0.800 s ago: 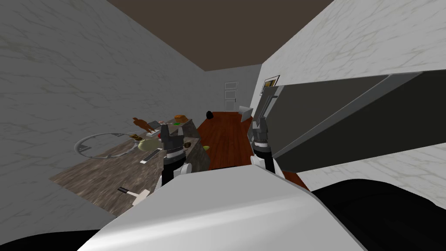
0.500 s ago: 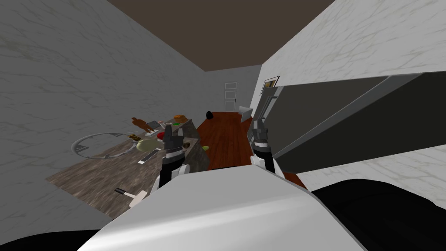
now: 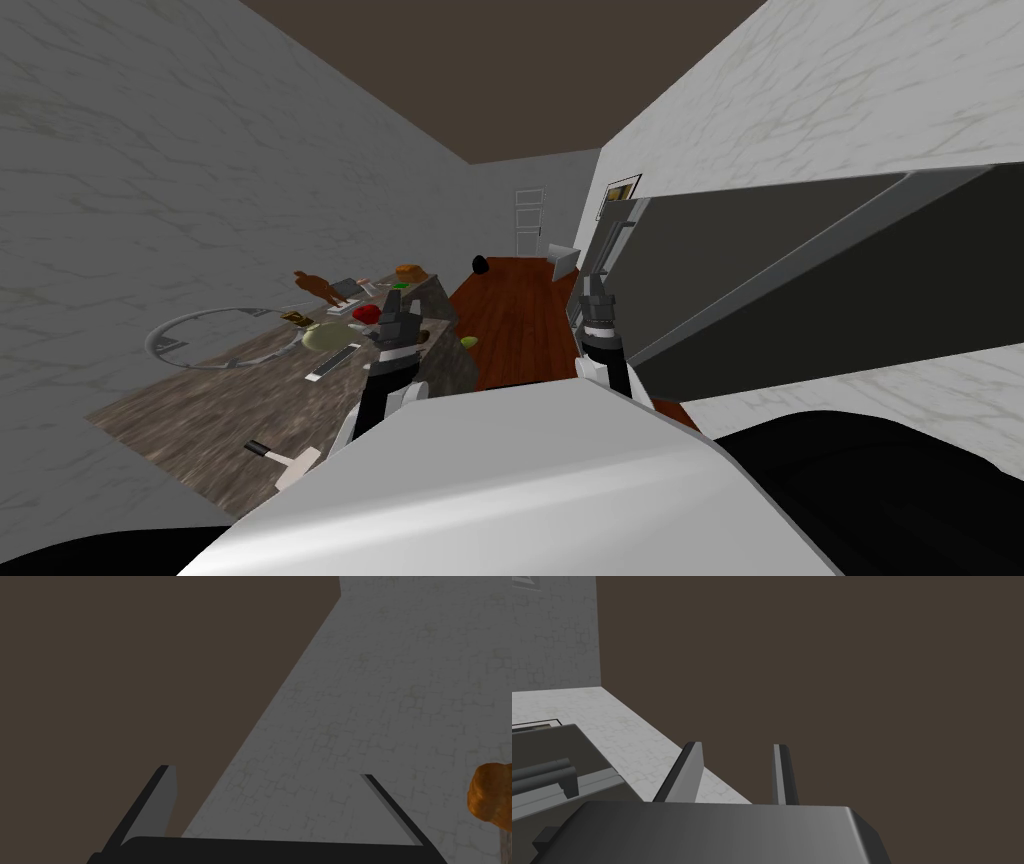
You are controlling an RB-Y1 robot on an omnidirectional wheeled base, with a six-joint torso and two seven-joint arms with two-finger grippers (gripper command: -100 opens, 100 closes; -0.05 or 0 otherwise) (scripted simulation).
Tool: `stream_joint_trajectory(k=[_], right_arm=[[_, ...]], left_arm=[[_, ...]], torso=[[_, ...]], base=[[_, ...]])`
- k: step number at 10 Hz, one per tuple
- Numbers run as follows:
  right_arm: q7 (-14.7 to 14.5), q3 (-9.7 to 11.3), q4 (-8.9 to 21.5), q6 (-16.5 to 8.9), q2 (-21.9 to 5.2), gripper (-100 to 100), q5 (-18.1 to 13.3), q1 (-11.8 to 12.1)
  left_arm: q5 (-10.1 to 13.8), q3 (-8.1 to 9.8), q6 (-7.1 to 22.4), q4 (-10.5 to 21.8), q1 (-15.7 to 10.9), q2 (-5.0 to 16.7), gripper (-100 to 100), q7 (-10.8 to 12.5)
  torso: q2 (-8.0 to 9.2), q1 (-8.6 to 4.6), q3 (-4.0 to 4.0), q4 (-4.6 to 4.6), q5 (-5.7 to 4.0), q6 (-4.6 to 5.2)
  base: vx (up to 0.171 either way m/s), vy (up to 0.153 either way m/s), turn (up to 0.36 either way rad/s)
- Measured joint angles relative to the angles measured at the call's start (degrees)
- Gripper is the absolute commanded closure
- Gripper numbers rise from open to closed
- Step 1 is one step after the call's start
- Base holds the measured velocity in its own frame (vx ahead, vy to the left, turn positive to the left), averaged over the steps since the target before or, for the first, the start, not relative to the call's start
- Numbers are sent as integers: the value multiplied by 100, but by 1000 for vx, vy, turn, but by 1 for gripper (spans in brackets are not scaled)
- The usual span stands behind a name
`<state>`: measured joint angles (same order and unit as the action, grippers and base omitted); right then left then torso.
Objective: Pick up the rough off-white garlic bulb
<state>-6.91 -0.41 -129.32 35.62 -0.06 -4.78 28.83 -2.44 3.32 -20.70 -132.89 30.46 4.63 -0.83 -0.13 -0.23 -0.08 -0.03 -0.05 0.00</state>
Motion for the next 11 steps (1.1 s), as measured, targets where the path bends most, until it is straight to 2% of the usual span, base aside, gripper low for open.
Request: stream_joint_trajectory(k=[11], right_arm=[[0, 0, 0, 0, 0, 0, 0, 0]], left_arm=[[231, 307, 1628, -119, 207, 383, -100, -27]], torso=[[1, 16, 0, 0, 3, 0]], base=[[32, -29, 1]])
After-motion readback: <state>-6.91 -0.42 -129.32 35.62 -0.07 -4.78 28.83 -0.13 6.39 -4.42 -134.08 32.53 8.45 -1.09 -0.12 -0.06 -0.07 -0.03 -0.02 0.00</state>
